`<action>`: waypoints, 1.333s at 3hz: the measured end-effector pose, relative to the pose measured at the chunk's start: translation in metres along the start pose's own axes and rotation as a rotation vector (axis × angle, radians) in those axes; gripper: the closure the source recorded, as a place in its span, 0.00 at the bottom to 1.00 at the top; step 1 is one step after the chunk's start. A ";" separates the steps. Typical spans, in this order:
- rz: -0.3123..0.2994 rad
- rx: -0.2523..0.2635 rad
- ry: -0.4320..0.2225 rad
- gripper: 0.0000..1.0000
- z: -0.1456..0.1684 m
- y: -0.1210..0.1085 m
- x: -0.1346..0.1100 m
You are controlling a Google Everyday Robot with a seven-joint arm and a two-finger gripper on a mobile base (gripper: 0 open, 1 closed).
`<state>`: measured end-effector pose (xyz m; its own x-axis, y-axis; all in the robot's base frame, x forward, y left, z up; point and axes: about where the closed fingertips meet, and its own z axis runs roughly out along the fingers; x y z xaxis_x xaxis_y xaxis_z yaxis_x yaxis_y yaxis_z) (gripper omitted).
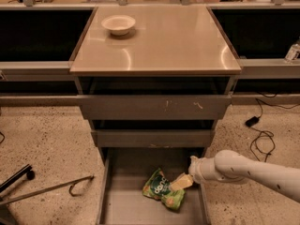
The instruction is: Pick green rice chip bag from bottom drawer and place on counter
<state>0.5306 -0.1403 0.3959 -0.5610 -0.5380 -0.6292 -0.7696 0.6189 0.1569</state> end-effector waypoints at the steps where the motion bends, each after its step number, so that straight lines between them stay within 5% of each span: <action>1: 0.045 -0.005 0.030 0.00 0.033 -0.007 0.030; 2: 0.067 0.022 0.045 0.00 0.082 -0.017 0.069; 4: 0.128 0.055 -0.033 0.00 0.151 -0.038 0.111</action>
Offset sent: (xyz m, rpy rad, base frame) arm 0.0068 -0.0066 -0.1974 -0.0625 0.0424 -0.1277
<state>0.5436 -0.1366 0.2050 -0.6422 -0.4344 -0.6315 -0.6742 0.7121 0.1959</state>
